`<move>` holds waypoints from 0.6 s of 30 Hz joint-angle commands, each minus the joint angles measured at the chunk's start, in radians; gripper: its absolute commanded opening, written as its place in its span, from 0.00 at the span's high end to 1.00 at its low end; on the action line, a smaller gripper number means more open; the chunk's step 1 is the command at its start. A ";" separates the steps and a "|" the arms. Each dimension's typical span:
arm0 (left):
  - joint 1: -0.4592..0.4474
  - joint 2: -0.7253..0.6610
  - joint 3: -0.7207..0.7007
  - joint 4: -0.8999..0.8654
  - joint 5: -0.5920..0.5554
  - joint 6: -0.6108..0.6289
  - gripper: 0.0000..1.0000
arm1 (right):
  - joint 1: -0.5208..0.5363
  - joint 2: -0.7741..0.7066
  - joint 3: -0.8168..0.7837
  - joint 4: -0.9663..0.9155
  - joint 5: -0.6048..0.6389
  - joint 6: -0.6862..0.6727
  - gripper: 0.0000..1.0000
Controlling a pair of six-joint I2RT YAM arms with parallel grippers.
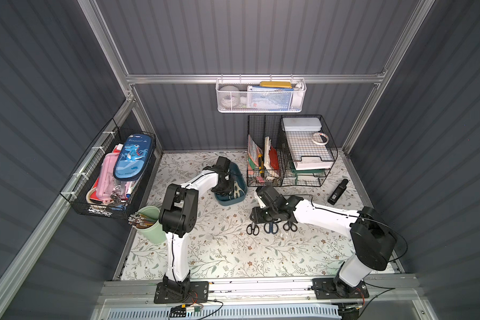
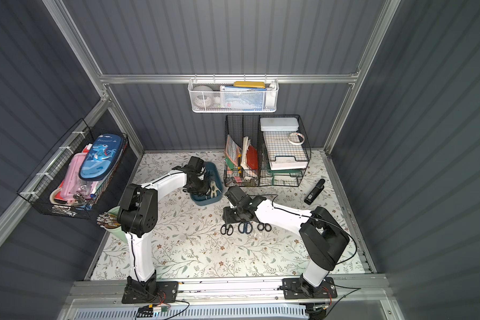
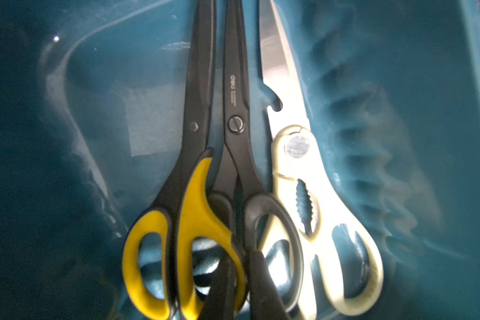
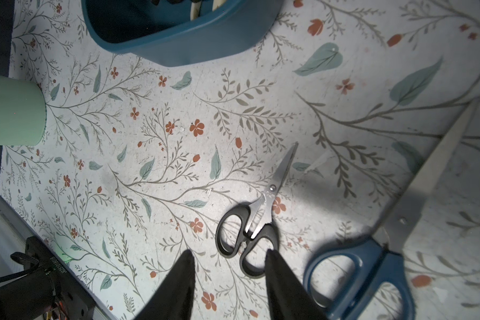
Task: Take the scissors out of the storage box
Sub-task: Pick up the scissors from the storage box.
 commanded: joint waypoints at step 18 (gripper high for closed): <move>-0.027 -0.346 -0.140 0.096 0.153 0.050 1.00 | -0.156 -0.072 0.095 0.131 -0.053 0.031 0.55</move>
